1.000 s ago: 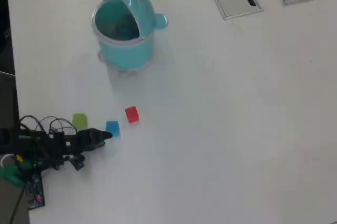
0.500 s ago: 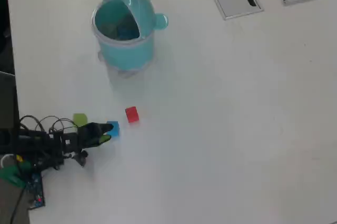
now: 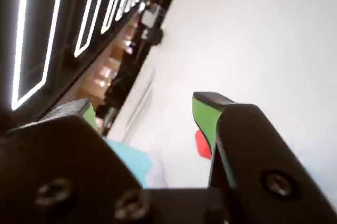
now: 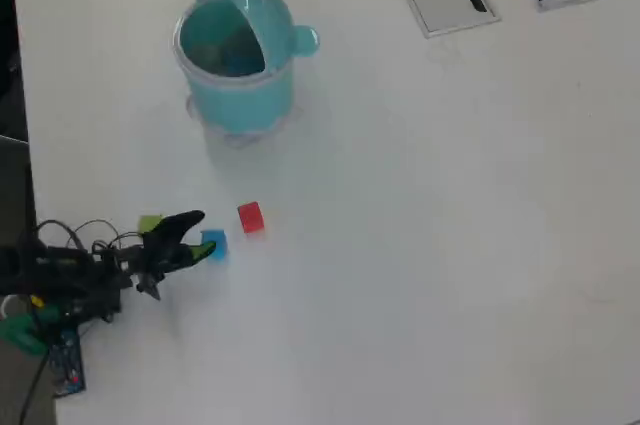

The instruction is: Grasp RGB lego blocks and put them in the bin one by one.

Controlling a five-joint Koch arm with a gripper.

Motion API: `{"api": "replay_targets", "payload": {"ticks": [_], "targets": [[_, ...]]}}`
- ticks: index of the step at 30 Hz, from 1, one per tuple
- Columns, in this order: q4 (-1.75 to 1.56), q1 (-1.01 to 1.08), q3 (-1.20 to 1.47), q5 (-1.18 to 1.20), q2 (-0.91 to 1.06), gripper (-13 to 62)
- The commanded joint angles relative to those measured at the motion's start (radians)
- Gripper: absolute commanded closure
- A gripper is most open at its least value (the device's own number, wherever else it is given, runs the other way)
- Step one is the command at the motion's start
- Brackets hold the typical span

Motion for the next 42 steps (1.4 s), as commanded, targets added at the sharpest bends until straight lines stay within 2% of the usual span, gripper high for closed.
{"api": "replay_targets", "payload": {"ticks": [1, 9, 15, 21, 30, 42], "targets": [[-0.199, -0.031, 0.071, -0.199, 0.063, 16.3], [-0.193, -0.130, 0.052, -0.472, 0.064, 16.3], [-0.002, -0.135, -0.075, -0.695, 0.063, 16.3], [0.213, -0.123, -0.232, -0.776, 0.060, 17.2], [0.497, -0.210, -0.400, -0.893, 0.043, 17.2], [0.620, -0.218, -0.607, -0.948, -0.189, 17.2]]}}
